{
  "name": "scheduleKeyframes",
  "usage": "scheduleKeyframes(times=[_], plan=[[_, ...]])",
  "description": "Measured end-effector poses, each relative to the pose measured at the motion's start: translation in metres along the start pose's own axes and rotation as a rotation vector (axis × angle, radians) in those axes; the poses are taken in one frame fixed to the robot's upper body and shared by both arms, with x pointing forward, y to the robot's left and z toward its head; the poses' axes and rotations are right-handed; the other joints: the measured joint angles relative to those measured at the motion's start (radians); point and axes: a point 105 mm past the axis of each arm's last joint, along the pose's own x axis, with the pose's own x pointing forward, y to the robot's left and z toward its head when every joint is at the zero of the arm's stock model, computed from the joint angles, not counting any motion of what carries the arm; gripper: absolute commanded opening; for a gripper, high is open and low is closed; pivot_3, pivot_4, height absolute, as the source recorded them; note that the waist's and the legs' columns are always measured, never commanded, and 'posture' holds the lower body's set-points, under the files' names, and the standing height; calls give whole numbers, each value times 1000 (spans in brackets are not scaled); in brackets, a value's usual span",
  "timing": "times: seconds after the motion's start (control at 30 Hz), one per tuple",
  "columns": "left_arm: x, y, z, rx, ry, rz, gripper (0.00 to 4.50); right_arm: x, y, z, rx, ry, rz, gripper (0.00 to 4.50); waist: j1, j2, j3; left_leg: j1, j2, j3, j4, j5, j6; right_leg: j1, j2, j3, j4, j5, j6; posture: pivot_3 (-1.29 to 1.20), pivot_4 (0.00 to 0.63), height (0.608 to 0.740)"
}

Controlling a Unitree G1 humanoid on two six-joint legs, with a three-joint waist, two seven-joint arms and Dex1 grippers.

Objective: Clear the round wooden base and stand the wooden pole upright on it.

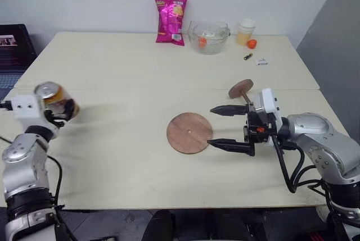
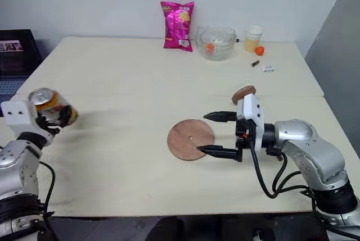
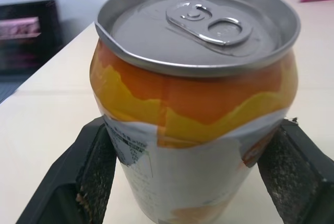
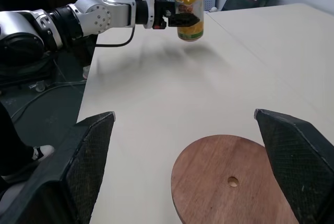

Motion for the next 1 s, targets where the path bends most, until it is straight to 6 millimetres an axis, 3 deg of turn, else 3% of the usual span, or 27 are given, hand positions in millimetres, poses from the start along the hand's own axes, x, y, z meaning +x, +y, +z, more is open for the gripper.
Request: scheduleKeyframes(times=[0.47,0.6,1.0], plan=[[0,14,-20,-52,75,66,3486,2,0,0,-9,1,13,4500,-1,-3,-1,0,0,0,0,0,0,0,-1,0,0,0,0,0,150,740],[1,14,-21,-65,75,68,4421,2,0,0,-9,2,13,4500,-2,-3,-1,0,0,0,0,0,0,0,-1,0,0,0,0,0,150,740],[-10,22,-26,-93,87,80,4476,1,0,0,-9,5,15,4500,-3,-3,-1,0,0,0,0,0,0,0,-1,0,0,0,0,0,150,740]])
